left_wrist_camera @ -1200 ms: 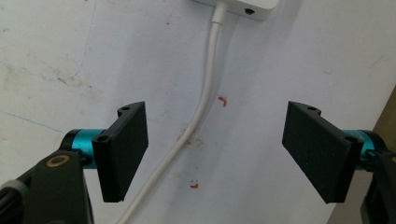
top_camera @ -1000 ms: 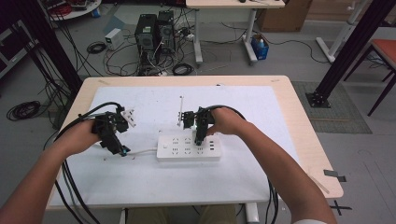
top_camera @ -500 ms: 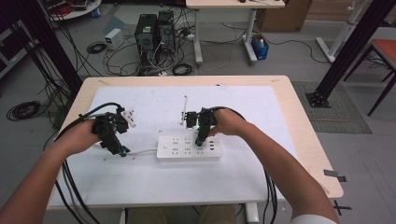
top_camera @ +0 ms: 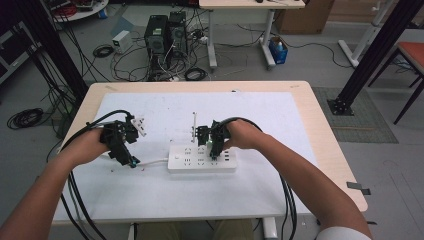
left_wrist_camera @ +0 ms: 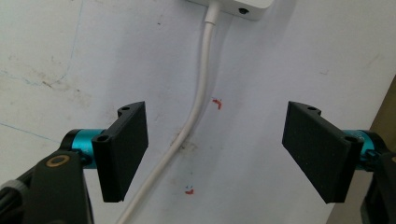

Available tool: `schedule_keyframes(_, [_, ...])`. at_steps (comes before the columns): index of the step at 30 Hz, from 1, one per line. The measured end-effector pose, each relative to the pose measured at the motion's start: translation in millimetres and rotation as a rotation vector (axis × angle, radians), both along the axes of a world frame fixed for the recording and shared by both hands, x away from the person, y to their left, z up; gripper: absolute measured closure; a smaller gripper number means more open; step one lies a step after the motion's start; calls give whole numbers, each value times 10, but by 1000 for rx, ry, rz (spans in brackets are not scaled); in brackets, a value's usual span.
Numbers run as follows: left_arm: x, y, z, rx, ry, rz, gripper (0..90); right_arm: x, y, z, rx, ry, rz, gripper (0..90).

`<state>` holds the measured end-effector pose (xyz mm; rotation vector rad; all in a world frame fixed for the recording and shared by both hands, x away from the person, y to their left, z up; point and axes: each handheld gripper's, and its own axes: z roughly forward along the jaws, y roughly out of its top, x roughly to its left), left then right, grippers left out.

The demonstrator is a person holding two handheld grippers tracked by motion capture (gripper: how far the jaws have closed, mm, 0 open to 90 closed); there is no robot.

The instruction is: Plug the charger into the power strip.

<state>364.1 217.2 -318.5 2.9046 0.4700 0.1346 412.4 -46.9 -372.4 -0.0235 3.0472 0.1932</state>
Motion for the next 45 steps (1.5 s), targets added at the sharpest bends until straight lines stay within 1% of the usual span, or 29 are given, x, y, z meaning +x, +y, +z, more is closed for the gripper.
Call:
schedule_keyframes(1, [0,0,0,0,0,0,227,0,0,0,0,0,0,627])
schedule_keyframes(2, [1,6,-10,-6,2,7,227,62,-8,0,8,46,-22,627])
schedule_keyframes(3, [1,6,-10,-6,2,7,227,62,-8,0,8,46,-22,627])
schedule_keyframes(5, [4,17,-12,-12,4,12,227,108,0,-7,5,75,-23,627])
schedule_keyframes(7, [7,24,-14,-14,3,17,227,99,28,-18,-4,69,-20,627])
schedule_keyframes(9, [12,26,-13,-11,5,13,227,57,53,-32,-20,40,-12,628])
schedule_keyframes(12, [18,26,-25,-10,6,10,227,42,64,-52,-31,28,-1,628])
schedule_keyframes(17, [26,39,-2,-19,0,16,227,61,47,-60,-19,44,-6,627])
schedule_keyframes(20, [23,45,2,-26,-4,21,227,57,41,-62,-13,37,6,620])
schedule_keyframes(21, [22,48,3,-26,-3,17,227,58,40,-63,-12,37,6,596])
schedule_keyframes(22, [22,48,3,-26,-3,17,227,62,34,-67,-8,23,-8,437])
schedule_keyframes(23, [15,61,4,-30,-9,24,227,75,25,-73,0,29,-38,321])
schedule_keyframes(25, [19,85,12,-36,-12,25,227,94,-33,-1,81,85,-111,223])
schedule_keyframes(26, [20,97,14,-41,-13,30,227,108,-74,51,122,82,-137,214])
schedule_keyframes(27, [24,107,17,-45,-15,35,227,125,-119,109,146,79,-162,212])
schedule_keyframes(28, [28,116,18,-48,-15,38,227,143,-168,160,167,77,-184,174])
schedule_keyframes(29, [30,122,20,-51,-15,41,227,158,-218,207,176,74,-214,121])
schedule_keyframes(30, [32,127,26,-45,-16,36,226,169,-277,257,191,68,-236,122])
schedule_keyframes(31, [32,127,26,-45,-16,36,227,169,-277,257,191,68,-236,122])
schedule_keyframes(33, [29,130,25,-52,-16,34,227,190,-412,354,221,42,-274,122])
schedule_keyframes(34, [29,130,25,-52,-16,34,227,190,-412,354,221,42,-274,122])
schedule_keyframes(35, [32,130,21,-61,-20,41,227,185,-573,448,234,6,-327,122])
schedule_keyframes(37, [37,133,24,-67,-21,41,227,153,-648,489,248,-6,-348,122])
schedule_keyframes(38, [37,135,23,-70,-23,41,227,124,-649,494,252,-21,-347,123])
schedule_keyframes(39, [36,135,19,-72,-24,43,227,88,-627,489,248,-18,-334,128])
schedule_keyframes(40, [34,136,14,-70,-23,43,227,49,-583,473,244,-20,-307,128])
schedule_keyframes(42, [25,143,9,-66,-22,43,227,-37,-449,425,205,-5,-261,186])
schedule_keyframes(44, [16,156,10,-66,-23,42,227,-90,-300,341,164,1,-217,186])
schedule_keyframes(45, [16,156,10,-66,-23,42,227,-90,-300,341,164,1,-217,186])
